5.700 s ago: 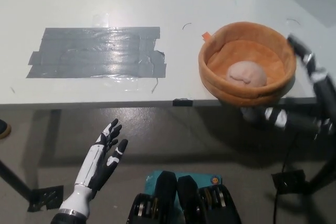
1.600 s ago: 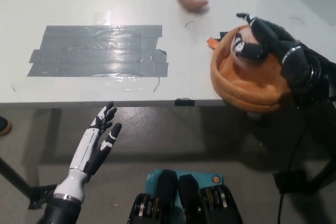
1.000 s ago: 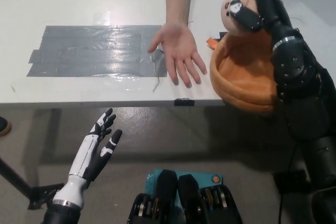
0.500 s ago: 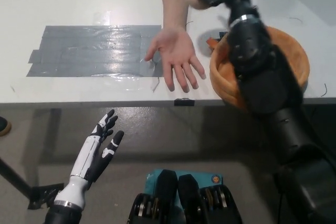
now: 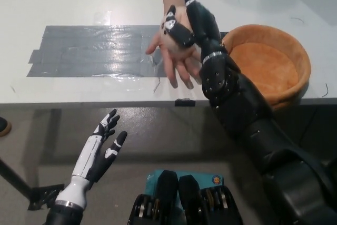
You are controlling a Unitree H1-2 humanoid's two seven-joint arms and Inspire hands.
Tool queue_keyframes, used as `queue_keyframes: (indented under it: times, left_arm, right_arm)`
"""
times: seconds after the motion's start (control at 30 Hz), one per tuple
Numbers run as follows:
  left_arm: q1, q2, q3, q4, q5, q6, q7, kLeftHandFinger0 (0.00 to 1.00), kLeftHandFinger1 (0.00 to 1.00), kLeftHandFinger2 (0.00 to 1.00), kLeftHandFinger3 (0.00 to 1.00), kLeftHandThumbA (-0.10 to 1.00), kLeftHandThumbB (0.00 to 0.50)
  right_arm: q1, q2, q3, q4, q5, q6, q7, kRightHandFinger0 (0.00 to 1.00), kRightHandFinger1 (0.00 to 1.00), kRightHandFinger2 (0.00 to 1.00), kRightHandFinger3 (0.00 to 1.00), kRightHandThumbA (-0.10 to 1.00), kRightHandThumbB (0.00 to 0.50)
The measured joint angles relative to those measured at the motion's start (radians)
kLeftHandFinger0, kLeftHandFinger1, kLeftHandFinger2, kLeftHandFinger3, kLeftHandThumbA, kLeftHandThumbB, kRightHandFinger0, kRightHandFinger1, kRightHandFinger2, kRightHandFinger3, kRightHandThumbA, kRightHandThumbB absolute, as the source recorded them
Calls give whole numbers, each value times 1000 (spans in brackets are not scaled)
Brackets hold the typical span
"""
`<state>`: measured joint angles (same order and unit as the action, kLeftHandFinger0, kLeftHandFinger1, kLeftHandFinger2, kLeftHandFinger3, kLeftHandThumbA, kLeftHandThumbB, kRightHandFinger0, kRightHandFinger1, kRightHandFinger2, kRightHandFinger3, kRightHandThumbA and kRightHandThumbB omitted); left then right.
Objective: An emotional support dumpling is kept in a soft plate infront in the middle of the desk infront of the robot. The robot extends its right arm to pick up the dumpling and hands it to a person
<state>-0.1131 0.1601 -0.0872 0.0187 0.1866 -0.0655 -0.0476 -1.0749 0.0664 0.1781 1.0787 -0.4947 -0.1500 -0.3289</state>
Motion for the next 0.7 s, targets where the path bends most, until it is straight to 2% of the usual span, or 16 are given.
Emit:
queue_keyframes:
  times: [0.03,0.07,0.1,0.17,0.2,0.27,0.3,0.5,0.7]
  left_arm:
    - [0,0,0,0,0,0,-1,1000,1000,1000,1000,865,2]
    - [0,0,0,0,0,0,-1,1000,1000,1000,1000,864,2]
    - [0,0,0,0,0,0,-1,1000,1000,1000,1000,864,0]
    - [-1,0,-1,0,0,0,-2,1000,1000,1000,1000,874,5]
    - [-2,0,-1,0,0,0,-3,1000,1000,1000,1000,876,6]
    - [-3,0,-2,0,1,0,-7,1000,1000,1000,1000,877,6]
    - [-3,0,-2,0,1,0,-8,1000,1000,1000,1000,877,5]
    - [-4,0,-2,0,1,-1,-9,1000,1000,1000,1000,813,0]
    - [-5,0,-3,0,2,-4,-10,1000,1000,1000,1000,857,0]
  right_arm:
    - [0,0,1,5,1,-1,0,292,664,945,1000,29,215]
    - [1,0,2,9,5,-1,1,688,947,1000,1000,246,241]
    - [1,0,2,13,10,-1,7,1000,1000,1000,1000,631,312]
    - [2,-4,24,17,13,3,42,1000,1000,1000,1000,800,404]
    - [2,-8,39,20,13,5,62,1000,1000,1000,1000,845,435]
    - [2,-15,63,26,16,8,104,1000,1000,1000,1000,908,452]
    - [3,-18,68,26,17,9,121,1000,1000,1000,1000,974,485]
    - [8,-34,78,19,31,9,169,1000,1000,1000,1000,1000,498]
    - [16,-46,75,-31,38,8,161,1000,1000,1000,1000,1000,497]
